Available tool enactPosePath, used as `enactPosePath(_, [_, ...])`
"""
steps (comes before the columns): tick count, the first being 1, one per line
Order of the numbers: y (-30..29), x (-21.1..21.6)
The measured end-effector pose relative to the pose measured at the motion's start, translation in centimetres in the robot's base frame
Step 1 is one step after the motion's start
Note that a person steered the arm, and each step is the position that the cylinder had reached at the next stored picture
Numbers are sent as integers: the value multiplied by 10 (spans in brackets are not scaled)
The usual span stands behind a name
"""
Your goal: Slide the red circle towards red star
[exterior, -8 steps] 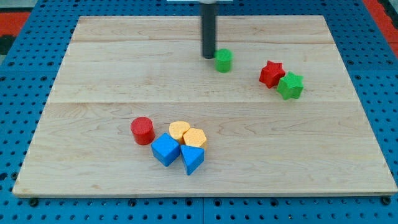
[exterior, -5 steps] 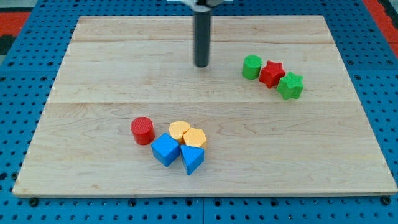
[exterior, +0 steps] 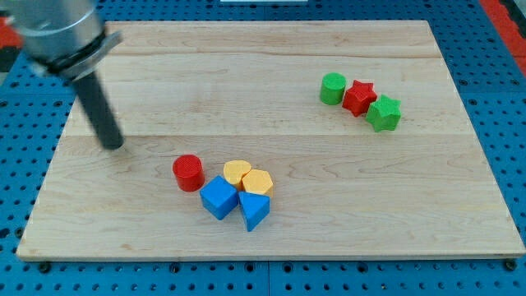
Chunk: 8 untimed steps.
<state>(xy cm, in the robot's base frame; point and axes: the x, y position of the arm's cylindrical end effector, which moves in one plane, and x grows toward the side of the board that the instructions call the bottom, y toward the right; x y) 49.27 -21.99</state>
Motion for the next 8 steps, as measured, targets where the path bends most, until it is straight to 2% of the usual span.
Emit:
enactPosePath(1, [28,81])
enactPosePath(2, [88,41])
enactPosePath(3, [107,-2])
enactPosePath(4, [174,-25])
enactPosePath(5, [107,-9])
enactPosePath(6, [133,25])
enactPosePath(8, [268,-40])
